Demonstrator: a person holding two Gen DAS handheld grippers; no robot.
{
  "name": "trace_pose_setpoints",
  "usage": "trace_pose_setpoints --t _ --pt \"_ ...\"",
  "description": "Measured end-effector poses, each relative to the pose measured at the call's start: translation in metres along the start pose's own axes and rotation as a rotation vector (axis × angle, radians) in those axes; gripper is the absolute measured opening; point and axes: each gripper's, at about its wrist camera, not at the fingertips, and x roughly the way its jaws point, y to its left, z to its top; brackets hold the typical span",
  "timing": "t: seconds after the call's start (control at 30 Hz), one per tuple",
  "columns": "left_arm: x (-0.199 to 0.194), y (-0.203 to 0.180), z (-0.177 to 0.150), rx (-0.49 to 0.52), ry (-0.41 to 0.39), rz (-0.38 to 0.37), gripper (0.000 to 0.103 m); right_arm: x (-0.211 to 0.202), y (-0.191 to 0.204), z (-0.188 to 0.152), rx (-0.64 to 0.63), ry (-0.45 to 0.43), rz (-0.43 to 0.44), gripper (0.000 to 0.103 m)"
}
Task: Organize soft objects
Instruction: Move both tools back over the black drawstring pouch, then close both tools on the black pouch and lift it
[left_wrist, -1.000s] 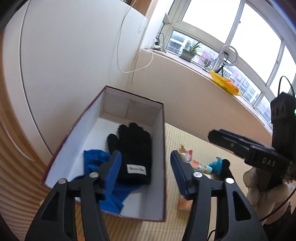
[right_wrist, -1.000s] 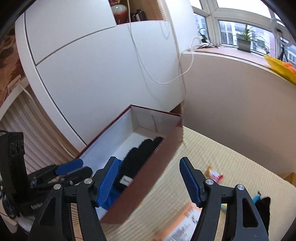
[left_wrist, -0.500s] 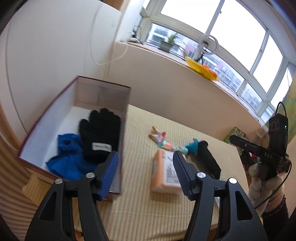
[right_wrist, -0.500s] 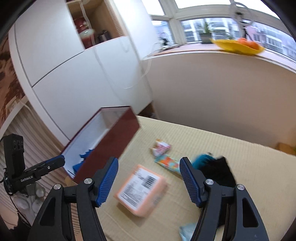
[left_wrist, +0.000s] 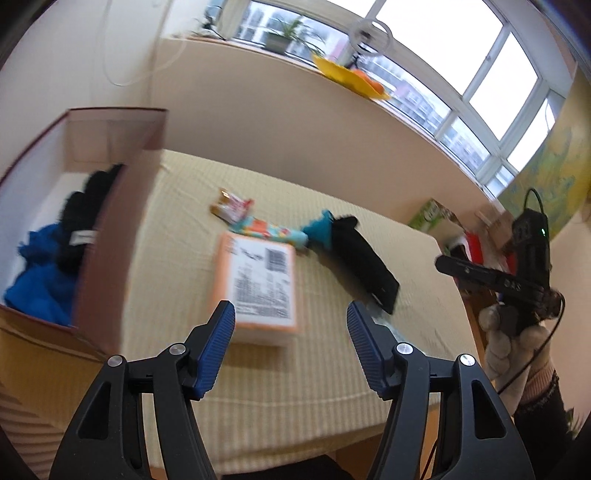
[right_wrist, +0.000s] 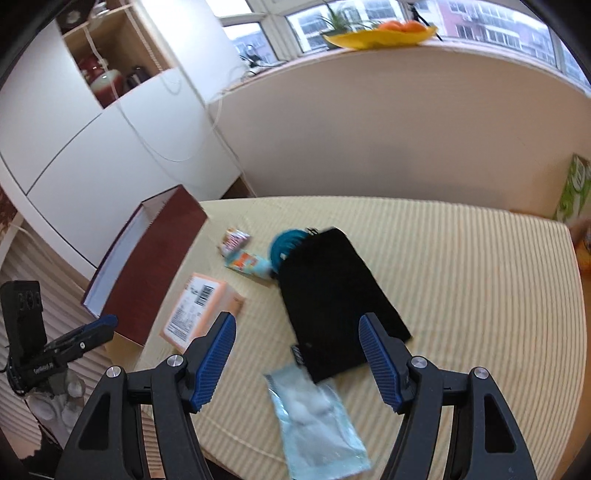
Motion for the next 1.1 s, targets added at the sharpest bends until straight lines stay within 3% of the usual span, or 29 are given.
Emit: trace_pose_setpoints --t 0.23,0.53,0.87,1.1 --pt "0.033 -0.036 -0.006 0.049 0.061 -0.038 0.063 0.011 -0.030 0.004 0.039 0.026 0.032 0.066" --pt "0.085 -0.067 0.003 0.047 0.123 -0.075 0.063 0.059 -0.059 0.026 0.055 0.117 0.083 0.066" --pt "0.142 -0.092 0.016 0.083 0.180 -0.058 0.063 0.101 -0.072 0.039 0.026 0.183 0.080 0.066" --pt "0.166 -0.088 0.015 0.099 0.216 -0.016 0.060 0.113 -0.078 0.040 0.036 0.212 0.125 0.066"
